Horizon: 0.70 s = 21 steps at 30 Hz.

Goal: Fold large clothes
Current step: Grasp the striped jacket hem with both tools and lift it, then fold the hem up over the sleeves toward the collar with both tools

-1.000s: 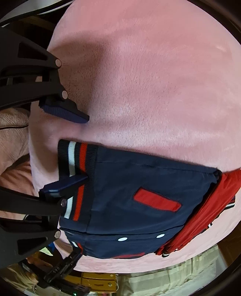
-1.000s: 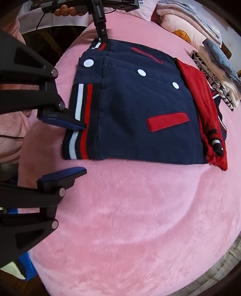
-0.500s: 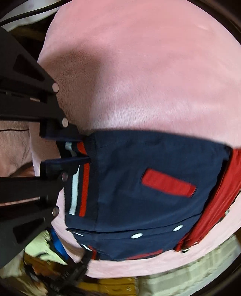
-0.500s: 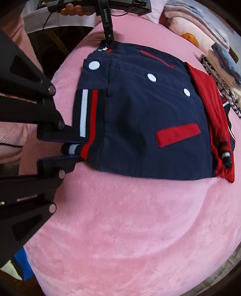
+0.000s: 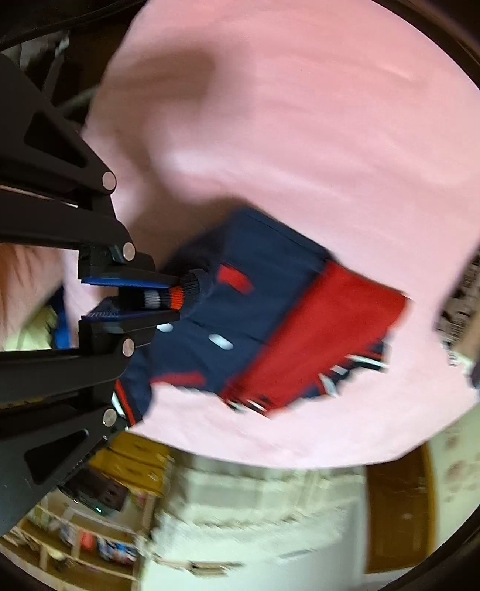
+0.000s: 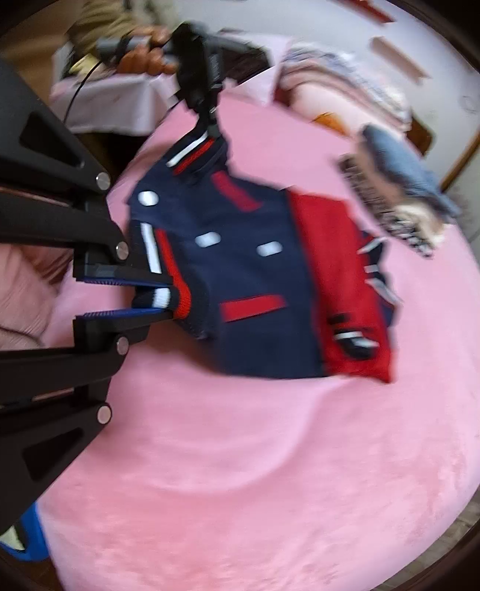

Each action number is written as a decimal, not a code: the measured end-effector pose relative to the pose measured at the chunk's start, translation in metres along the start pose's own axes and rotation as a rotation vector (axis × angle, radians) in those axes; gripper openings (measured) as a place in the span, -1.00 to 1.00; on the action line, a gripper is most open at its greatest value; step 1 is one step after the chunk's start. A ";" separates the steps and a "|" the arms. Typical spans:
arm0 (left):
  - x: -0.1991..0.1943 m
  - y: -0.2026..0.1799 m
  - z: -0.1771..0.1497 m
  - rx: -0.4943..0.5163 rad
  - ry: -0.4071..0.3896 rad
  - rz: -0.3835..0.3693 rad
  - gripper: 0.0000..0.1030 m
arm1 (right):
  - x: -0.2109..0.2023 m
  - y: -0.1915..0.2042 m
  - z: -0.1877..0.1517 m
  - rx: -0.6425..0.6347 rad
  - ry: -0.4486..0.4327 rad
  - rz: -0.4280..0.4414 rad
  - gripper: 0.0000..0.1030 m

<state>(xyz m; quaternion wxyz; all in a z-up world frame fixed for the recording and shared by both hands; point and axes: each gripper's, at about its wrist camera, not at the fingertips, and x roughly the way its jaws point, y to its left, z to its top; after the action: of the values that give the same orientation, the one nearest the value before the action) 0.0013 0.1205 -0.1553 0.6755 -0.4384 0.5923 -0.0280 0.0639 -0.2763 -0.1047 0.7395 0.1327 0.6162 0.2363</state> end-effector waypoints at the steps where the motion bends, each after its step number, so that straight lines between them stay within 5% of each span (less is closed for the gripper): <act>1: 0.000 -0.006 0.011 -0.021 -0.018 -0.017 -0.86 | -0.004 -0.001 0.019 0.022 -0.035 0.022 -0.82; 5: -0.010 -0.029 0.068 -0.085 -0.173 -0.055 -0.87 | -0.015 -0.007 0.088 0.092 -0.181 0.052 -0.84; 7: -0.011 -0.039 0.097 -0.113 -0.249 -0.040 -0.71 | -0.023 -0.020 0.123 0.127 -0.269 0.006 -0.82; 9: -0.017 -0.040 0.120 -0.124 -0.311 -0.038 -0.53 | -0.022 -0.029 0.149 0.153 -0.313 -0.036 -0.51; 10: -0.017 -0.042 0.129 -0.130 -0.341 -0.020 -0.50 | -0.020 -0.035 0.160 0.165 -0.317 -0.050 -0.19; 12: -0.012 -0.046 0.142 -0.112 -0.358 0.034 -0.44 | -0.015 -0.042 0.171 0.159 -0.318 -0.072 -0.09; 17: 0.027 -0.043 0.155 0.004 -0.254 0.198 -0.41 | 0.027 -0.051 0.177 0.088 -0.207 -0.106 -0.09; 21: 0.067 -0.034 0.155 0.076 -0.081 0.227 -0.41 | 0.062 -0.058 0.171 0.092 -0.091 -0.093 -0.09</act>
<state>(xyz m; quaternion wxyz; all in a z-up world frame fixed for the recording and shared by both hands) 0.1657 0.1488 -0.1994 0.7138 -0.3433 0.6089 0.0439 0.2490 -0.2781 -0.1506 0.7699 0.1484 0.5977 0.1672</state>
